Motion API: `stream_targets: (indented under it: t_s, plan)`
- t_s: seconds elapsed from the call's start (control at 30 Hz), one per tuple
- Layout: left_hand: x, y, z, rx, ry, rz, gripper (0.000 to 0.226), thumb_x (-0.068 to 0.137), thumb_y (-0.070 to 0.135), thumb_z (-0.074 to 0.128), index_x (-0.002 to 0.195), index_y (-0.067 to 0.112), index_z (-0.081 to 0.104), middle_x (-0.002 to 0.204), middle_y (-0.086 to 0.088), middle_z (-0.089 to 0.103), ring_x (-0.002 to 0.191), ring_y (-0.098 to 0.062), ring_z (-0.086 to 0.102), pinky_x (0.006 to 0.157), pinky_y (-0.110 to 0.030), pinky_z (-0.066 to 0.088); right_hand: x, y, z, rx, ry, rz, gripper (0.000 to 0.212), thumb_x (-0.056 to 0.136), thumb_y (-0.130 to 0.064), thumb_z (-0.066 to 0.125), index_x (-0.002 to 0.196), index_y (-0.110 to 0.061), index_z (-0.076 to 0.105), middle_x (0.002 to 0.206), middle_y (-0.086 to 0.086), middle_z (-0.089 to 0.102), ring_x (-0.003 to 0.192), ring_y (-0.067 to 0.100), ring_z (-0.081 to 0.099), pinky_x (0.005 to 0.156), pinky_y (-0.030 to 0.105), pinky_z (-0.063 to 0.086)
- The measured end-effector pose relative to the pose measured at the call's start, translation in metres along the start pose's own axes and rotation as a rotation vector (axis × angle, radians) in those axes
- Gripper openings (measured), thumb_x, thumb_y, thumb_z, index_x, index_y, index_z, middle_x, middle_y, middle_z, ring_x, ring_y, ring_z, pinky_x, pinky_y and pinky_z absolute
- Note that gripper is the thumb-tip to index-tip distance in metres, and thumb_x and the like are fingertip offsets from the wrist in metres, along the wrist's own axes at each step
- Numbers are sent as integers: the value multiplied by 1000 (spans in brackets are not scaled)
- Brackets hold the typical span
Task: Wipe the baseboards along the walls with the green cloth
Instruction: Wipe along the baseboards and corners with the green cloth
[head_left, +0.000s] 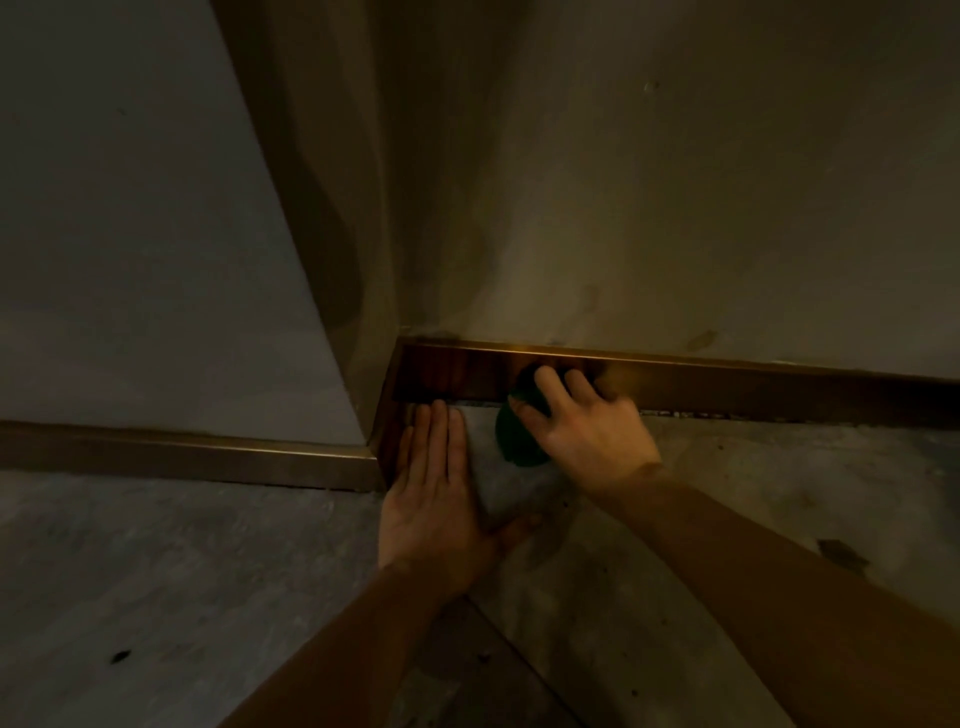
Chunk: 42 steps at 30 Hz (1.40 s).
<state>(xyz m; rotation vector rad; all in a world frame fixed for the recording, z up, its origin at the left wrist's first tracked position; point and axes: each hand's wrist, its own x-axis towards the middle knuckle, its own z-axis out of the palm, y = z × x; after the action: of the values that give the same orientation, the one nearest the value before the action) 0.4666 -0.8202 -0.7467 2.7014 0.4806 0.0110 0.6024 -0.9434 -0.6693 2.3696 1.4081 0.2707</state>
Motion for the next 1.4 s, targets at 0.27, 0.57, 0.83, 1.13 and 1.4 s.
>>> stream_targets:
  t_s: [0.27,0.57,0.83,1.13,1.4]
  plan:
    - [1,0,1,-6,36,0,133,67,101,26,156,8,-8,165,-13,-12,149,-20,-22,121,-38,-11,-19,24,3,4,-121,56,57,73,-14,76,129,-20,61,122,18,55,94,38,59,60,43,52]
    - [0,-1,1,-7,23,-27,134,64,103,26,156,12,-11,165,-9,-14,148,-19,-24,121,-41,-4,-37,40,11,26,-138,129,59,73,-10,77,128,-20,61,123,19,49,95,39,53,60,45,52]
    - [3,10,-5,-7,3,10,134,63,104,20,154,13,-19,163,-9,-23,145,-20,-30,122,-42,-6,-60,54,-4,11,-213,254,67,79,-18,72,140,-28,45,132,14,30,111,37,43,77,47,49]
    - [0,5,-16,-28,-82,19,141,58,106,23,151,13,-27,158,-8,-34,138,-18,-42,114,-36,-21,-87,62,-15,157,-190,469,58,83,-26,71,136,-31,46,132,12,35,112,36,44,81,48,52]
    - [14,5,-32,5,-156,-27,126,67,99,25,156,17,-11,166,-9,-8,150,-27,-11,118,-42,1,-82,61,-9,594,47,684,49,77,-9,73,118,-31,57,126,5,42,102,34,55,72,46,57]
